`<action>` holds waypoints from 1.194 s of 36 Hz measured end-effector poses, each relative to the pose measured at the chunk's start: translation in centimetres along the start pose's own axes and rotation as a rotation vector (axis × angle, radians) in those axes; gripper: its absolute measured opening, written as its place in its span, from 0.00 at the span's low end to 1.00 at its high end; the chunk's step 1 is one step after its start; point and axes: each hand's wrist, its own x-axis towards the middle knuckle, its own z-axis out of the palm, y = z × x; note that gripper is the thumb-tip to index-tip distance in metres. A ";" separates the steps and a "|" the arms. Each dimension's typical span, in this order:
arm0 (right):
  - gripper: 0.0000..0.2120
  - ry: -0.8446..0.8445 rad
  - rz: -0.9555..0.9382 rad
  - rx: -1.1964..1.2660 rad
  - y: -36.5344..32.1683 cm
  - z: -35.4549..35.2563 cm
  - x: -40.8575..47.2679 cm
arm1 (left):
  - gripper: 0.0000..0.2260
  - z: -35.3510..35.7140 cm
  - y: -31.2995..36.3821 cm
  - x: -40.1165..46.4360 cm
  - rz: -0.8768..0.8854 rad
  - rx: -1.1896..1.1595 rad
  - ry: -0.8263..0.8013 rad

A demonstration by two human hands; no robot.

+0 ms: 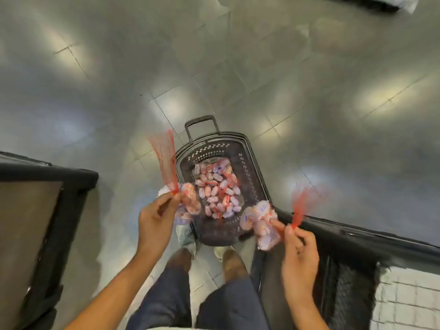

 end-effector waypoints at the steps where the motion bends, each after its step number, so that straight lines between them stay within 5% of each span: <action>1: 0.02 -0.018 0.020 -0.020 1.0 0.8 1.4 | 0.06 0.8 -1.3 0.5 -0.026 0.001 0.005; 12: 0.04 -0.130 0.132 -0.209 18.4 10.4 16.3 | 0.06 13.8 -18.0 7.8 -0.325 -0.057 0.018; 17: 0.05 -0.175 0.125 -0.326 28.5 14.6 22.2 | 0.07 19.8 -27.4 12.2 -0.323 0.075 -0.049; 28: 0.05 -0.556 0.074 -0.820 46.5 18.7 32.3 | 0.10 27.1 -48.6 17.3 -0.441 0.364 -0.087; 35: 0.12 -0.598 0.092 -0.848 48.6 20.0 33.6 | 0.07 29.9 -50.3 18.3 -0.448 0.387 -0.102; 38: 0.11 -0.679 0.119 -0.771 48.1 20.0 32.5 | 0.14 30.0 -49.1 18.0 -0.431 0.319 -0.158; 43: 0.23 -0.689 0.130 -0.714 46.1 19.4 31.1 | 0.23 28.6 -47.7 17.2 -0.432 0.336 -0.141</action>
